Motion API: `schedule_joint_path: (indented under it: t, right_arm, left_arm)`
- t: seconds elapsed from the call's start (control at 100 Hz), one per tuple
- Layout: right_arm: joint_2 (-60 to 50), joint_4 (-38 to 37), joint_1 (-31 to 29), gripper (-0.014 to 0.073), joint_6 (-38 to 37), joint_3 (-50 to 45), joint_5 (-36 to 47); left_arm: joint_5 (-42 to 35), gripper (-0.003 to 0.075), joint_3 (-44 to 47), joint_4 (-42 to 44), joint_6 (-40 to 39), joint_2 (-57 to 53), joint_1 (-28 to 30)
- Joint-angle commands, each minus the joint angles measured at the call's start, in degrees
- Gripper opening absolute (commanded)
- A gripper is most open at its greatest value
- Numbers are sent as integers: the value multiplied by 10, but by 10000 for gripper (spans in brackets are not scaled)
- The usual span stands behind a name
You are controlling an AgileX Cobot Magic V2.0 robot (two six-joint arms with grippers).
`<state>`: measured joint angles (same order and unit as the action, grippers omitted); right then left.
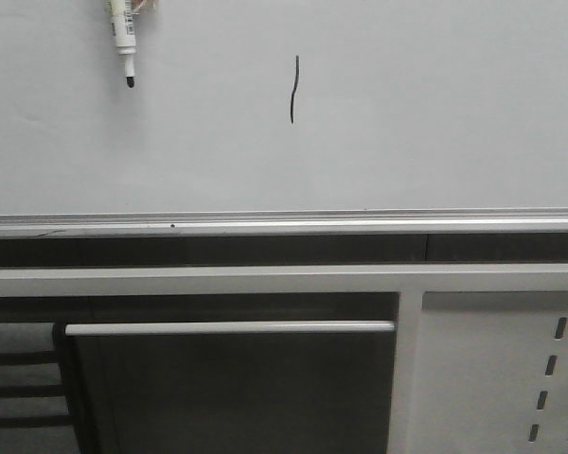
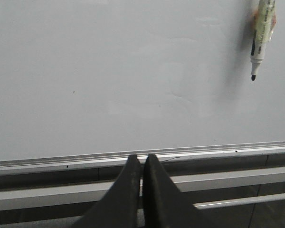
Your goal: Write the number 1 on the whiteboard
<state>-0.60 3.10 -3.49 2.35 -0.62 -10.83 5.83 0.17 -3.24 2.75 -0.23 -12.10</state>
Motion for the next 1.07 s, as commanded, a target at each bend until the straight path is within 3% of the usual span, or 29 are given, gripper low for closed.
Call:
schedule_joint_path:
  t: [0.0,0.23,0.51,1.06]
  right_arm:
    - [-10,-31,-1,-65,-31,-15,45]
    - [-10,-44,-1,-65,-31,-15,-7]
    - [-10,-47,-1,-65,-31,-15,37]
    - [-10,-47,-1,-65,-31,-15,38]
  left_arm:
    - [-39,-20,24,-5,-6,-12,1]
    - [-39,-20,24,-5,-6,-12,1]
    - [-39,-20,24,-5,-6,-12,1]
    - [-39,-20,24,-5,-6,-12,1]
